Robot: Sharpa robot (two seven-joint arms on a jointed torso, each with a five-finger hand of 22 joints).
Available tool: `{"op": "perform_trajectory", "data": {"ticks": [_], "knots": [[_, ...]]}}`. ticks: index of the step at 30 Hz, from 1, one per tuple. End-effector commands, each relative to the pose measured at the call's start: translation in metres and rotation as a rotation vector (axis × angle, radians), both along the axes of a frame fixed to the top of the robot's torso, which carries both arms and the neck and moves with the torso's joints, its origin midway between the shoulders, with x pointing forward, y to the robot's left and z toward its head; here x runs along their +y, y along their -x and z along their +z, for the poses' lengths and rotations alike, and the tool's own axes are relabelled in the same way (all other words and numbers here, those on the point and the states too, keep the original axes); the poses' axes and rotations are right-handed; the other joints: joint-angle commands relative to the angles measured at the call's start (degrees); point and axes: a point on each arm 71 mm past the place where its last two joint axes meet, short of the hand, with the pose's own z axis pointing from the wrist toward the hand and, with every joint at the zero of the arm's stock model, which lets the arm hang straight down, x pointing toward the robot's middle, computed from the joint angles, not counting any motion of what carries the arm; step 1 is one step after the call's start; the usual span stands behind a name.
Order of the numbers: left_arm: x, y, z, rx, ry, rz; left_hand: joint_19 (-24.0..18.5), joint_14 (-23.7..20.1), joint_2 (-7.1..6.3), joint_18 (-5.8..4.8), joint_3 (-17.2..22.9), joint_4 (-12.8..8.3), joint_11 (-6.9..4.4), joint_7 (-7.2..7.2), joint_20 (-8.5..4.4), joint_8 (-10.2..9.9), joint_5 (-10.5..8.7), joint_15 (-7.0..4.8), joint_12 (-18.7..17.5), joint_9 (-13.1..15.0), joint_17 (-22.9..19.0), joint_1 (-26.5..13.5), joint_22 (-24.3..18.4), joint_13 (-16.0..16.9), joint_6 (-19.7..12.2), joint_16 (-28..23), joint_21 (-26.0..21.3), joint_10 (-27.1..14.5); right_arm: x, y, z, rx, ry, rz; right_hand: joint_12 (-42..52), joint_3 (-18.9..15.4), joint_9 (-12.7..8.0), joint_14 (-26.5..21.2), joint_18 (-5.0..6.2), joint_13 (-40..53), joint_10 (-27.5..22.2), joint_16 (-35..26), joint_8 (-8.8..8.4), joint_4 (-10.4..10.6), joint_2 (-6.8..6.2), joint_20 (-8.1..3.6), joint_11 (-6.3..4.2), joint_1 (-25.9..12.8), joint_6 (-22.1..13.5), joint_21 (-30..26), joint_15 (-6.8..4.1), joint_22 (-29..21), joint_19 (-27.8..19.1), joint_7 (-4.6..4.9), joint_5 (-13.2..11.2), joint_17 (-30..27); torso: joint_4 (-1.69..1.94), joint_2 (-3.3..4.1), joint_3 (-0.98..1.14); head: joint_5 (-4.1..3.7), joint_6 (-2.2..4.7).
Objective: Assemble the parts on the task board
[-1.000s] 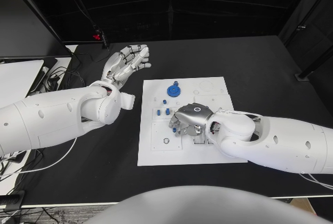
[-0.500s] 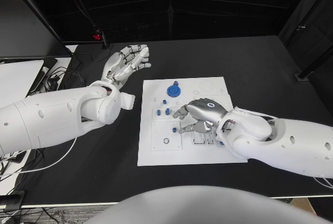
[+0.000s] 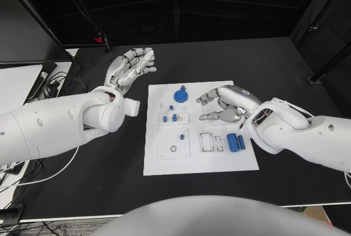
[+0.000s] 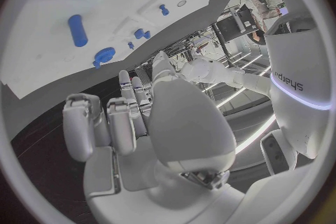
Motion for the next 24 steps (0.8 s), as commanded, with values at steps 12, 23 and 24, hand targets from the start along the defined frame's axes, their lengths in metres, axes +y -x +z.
{"op": "perform_trajectory", "data": {"ticks": [12,23,24], "knots": [[0.0,0.002,0.008,-0.109,0.038,-0.007,0.3,-0.4,0.74,-0.93,0.3,0.1,0.1,9.12,0.07,0.3,0.23,0.12,0.5,-0.1,-0.2,-0.1,-0.1,-0.1,-0.4,0.4,0.0,-0.4,-0.012,-0.01,-0.018,0.107,0.241,-0.082,0.8,3.4,0.1,5.0,0.31,0.2,-2.7,-0.6,0.04,0.2,-2.89,0.12,-0.34,-2.7,-0.1,0.0,-0.02,12.9,3.2,-0.38,0.3,10.1,-0.07,0.08,0.03,-0.14,-0.01],[0.0,0.002,0.008,-0.107,0.039,-0.008,0.3,-0.4,0.74,-0.93,0.3,0.1,0.1,9.12,0.07,0.3,0.23,0.12,0.5,-0.1,-0.2,-0.1,-0.1,-0.1,-0.4,0.4,0.0,-0.4,-0.015,-0.015,-0.023,0.103,0.358,-0.156,1.5,5.0,0.2,5.0,0.34,0.3,-2.9,-0.6,0.44,0.0,-2.76,0.02,-0.43,-2.0,0.7,-0.1,-0.11,12.8,3.1,-1.09,0.3,10.0,0.03,0.11,0.07,-0.26,-0.01],[0.001,0.002,0.008,-0.107,0.039,-0.008,0.3,-0.4,0.74,-0.93,0.3,0.1,0.1,9.12,0.07,0.3,0.23,0.12,0.5,-0.1,-0.2,-0.1,-0.1,-0.1,-0.4,0.4,0.0,-0.4,-0.015,-0.015,-0.023,0.101,0.364,-0.16,1.6,5.3,0.3,5.0,0.32,0.3,-2.8,-0.6,0.52,-0.1,-2.54,0.03,-0.42,-1.7,0.9,-0.1,-0.08,12.8,3.2,-1.16,0.3,10.1,0.04,0.12,0.06,-0.28,-0.01]]}}
